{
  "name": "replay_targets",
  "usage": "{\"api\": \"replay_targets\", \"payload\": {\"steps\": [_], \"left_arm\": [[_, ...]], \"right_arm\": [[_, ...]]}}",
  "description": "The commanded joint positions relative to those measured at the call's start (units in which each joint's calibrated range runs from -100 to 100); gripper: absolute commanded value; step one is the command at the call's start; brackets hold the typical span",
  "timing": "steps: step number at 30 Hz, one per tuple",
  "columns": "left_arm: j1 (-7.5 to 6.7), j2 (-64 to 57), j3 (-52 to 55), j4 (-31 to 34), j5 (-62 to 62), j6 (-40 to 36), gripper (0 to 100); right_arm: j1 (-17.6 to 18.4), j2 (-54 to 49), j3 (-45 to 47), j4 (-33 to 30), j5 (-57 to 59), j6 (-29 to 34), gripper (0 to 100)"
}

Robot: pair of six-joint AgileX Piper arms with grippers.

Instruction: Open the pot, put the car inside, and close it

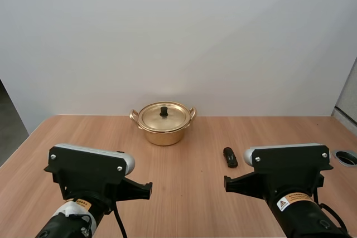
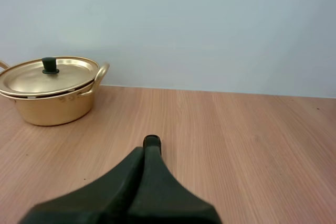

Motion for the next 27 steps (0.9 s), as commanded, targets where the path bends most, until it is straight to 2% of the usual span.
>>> {"api": "replay_targets", "payload": {"steps": [1, 4, 8, 12, 14, 19, 22, 27], "left_arm": [[-0.04, 2.1, -2.4, 0.5, -7.1, 7.0, 0], [0.04, 8.2, -6.0, 0.8, -5.7, 9.3, 0], [0.04, 20.3, -12.7, -1.0, 1.2, 6.0, 0], [0.04, 34.7, -20.3, -0.9, 6.1, 5.9, 0], [0.04, 40.9, -23.7, -3.0, 10.1, 5.9, 0], [0.04, 51.5, -29.9, -8.7, 3.9, 8.1, 0], [0.04, 58.5, -36.8, -9.3, 8.0, 16.3, 0], [0.04, 72.2, -47.5, -12.3, 12.8, 17.4, 0]], "right_arm": [[0.0, 4.6, -3.5, 0.0, 0.1, 0.0, 0], [0.0, 13.2, -8.8, 1.3, 1.2, 0.0, 0], [0.0, 26.5, -18.6, -0.6, 7.4, 0.0, 0], [0.0, 38.8, -26.1, -0.5, 12.2, 0.0, 0], [0.0, 43.8, -28.8, 0.1, 13.3, 0.0, 0], [0.0, 52.0, -33.0, 2.6, 7.6, 0.0, 0], [0.0, 57.0, -36.3, 3.4, 6.0, 0.0, 0], [0.0, 64.7, -40.0, 3.4, 4.1, 0.0, 0]]}}
